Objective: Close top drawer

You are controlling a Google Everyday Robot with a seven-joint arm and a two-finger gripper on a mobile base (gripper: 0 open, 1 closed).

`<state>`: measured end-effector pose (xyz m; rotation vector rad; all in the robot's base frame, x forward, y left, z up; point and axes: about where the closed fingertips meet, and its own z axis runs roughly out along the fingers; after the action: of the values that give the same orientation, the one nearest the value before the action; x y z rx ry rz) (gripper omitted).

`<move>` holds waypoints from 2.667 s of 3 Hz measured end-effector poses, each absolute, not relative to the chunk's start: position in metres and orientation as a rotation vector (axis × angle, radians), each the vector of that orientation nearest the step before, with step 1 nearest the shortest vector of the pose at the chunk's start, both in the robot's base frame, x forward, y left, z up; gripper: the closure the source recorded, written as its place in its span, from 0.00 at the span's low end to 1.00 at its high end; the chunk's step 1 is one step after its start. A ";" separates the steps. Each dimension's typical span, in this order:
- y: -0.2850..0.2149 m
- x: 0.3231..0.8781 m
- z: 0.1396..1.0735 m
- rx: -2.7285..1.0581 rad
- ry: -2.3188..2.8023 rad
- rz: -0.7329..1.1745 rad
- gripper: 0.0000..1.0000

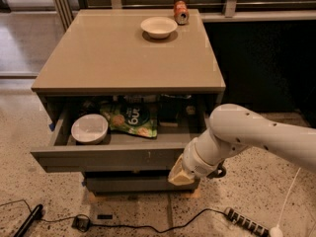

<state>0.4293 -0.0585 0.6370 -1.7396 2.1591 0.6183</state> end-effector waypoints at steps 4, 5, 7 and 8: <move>-0.046 0.468 0.638 -1.695 2.152 0.567 0.50; -0.046 0.468 0.638 -1.695 2.152 0.567 0.20; -0.046 0.468 0.638 -1.696 2.152 0.567 0.00; -0.046 0.468 0.638 -1.696 2.151 0.568 0.24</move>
Offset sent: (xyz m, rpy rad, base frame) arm 0.0275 0.0084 -0.0001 0.0033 -0.0349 -0.0237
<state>0.4680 -0.0456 0.6383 -1.6959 2.1515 0.5675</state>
